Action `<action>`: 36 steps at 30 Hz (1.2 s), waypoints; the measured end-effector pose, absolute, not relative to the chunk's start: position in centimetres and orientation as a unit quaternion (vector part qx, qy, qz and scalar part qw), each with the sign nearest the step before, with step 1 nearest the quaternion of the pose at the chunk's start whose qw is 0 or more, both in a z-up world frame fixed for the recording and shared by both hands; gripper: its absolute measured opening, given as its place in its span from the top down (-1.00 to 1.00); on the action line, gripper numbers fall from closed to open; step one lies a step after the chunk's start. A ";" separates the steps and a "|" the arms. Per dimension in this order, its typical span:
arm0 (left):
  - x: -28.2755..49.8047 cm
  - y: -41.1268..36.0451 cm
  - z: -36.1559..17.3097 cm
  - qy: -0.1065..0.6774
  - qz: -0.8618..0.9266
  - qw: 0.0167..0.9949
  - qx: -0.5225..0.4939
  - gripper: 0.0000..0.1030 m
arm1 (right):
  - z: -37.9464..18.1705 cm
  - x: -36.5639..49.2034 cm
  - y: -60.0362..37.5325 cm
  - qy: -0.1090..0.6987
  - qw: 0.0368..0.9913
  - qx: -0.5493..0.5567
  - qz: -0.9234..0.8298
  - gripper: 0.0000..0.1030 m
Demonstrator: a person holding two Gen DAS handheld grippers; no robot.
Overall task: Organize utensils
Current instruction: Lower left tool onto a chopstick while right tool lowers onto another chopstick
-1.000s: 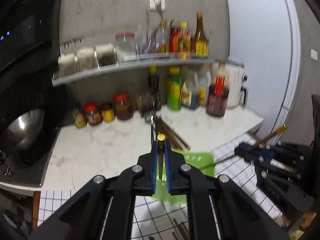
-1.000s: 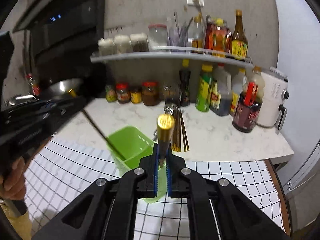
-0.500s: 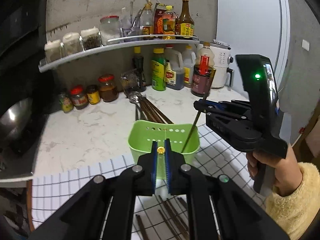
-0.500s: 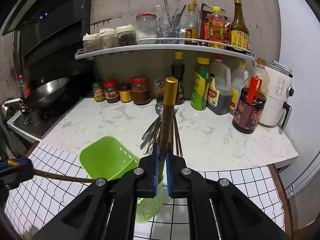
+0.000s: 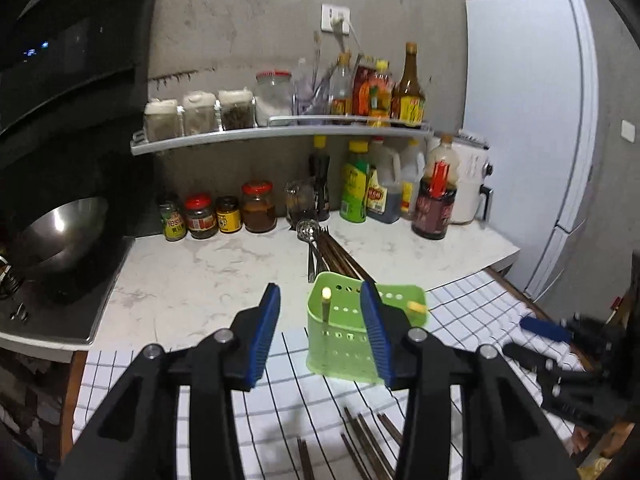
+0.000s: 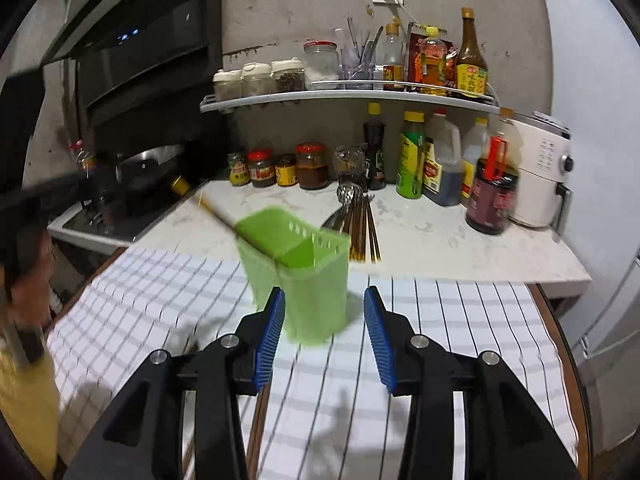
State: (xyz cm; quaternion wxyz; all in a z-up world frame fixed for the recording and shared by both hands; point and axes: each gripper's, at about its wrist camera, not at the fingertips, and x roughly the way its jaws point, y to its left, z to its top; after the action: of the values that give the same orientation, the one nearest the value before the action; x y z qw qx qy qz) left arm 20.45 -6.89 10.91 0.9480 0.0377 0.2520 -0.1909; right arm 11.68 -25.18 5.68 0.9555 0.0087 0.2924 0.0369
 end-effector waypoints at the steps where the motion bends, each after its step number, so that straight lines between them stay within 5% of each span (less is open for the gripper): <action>1: 19.1 -6.2 11.1 0.247 -0.184 0.951 0.037 0.20 | 5.3 10.6 -25.2 0.293 0.955 0.010 0.036 0.17; 5: 14.7 -3.9 10.1 0.249 -0.149 0.956 0.053 0.14 | 3.5 6.5 -24.8 0.305 0.951 0.017 0.042 0.17; 20: 7.1 -0.4 -7.9 0.469 -0.188 0.862 0.046 0.25 | -5.8 1.0 -20.9 0.404 0.910 0.029 0.094 0.19; 24: 7.5 0.8 -9.2 0.483 -0.179 0.857 0.017 0.33 | -7.5 1.3 -20.9 0.426 0.898 0.054 0.102 0.43; 36: 7.9 0.8 -9.2 0.484 -0.168 0.859 0.022 0.33 | -8.4 3.6 -19.8 0.443 0.893 0.020 0.080 0.66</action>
State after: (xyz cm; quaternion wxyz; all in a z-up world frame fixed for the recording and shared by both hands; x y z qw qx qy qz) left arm 7.94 0.85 -9.17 0.8589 0.0218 0.4835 -0.1676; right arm 3.62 -19.84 -8.40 0.8926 0.0202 0.4432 0.0804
